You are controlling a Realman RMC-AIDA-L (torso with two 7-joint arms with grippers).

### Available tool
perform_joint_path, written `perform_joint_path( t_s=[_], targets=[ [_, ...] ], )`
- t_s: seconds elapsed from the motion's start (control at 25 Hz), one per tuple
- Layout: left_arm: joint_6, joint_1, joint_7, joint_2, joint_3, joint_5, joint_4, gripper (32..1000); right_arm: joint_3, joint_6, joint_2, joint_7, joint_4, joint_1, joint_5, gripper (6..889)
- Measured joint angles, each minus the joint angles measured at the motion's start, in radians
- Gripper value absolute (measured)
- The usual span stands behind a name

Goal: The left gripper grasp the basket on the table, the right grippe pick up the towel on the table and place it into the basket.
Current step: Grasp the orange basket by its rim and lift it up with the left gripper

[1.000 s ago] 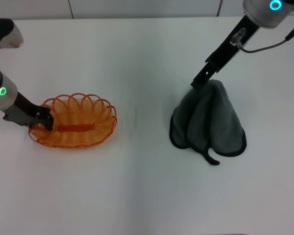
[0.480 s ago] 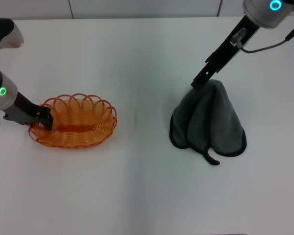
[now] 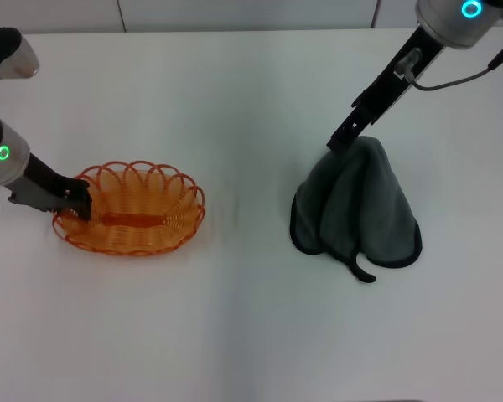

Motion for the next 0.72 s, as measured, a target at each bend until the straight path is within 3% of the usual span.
perform_joint_path(
  t_s=[0.52, 0.72],
  targets=[
    [0.015, 0.000, 0.013, 0.0029, -0.002, -0.005, 0.006, 218, 0.000, 0.000, 0.000, -0.001, 0.000, 0.000, 0.000, 851],
    [0.039, -0.002, 0.014, 0.0108, -0.001, -0.027, 0.010, 210, 0.000, 0.000, 0.000, -0.001, 0.000, 0.000, 0.000, 852]
  ],
)
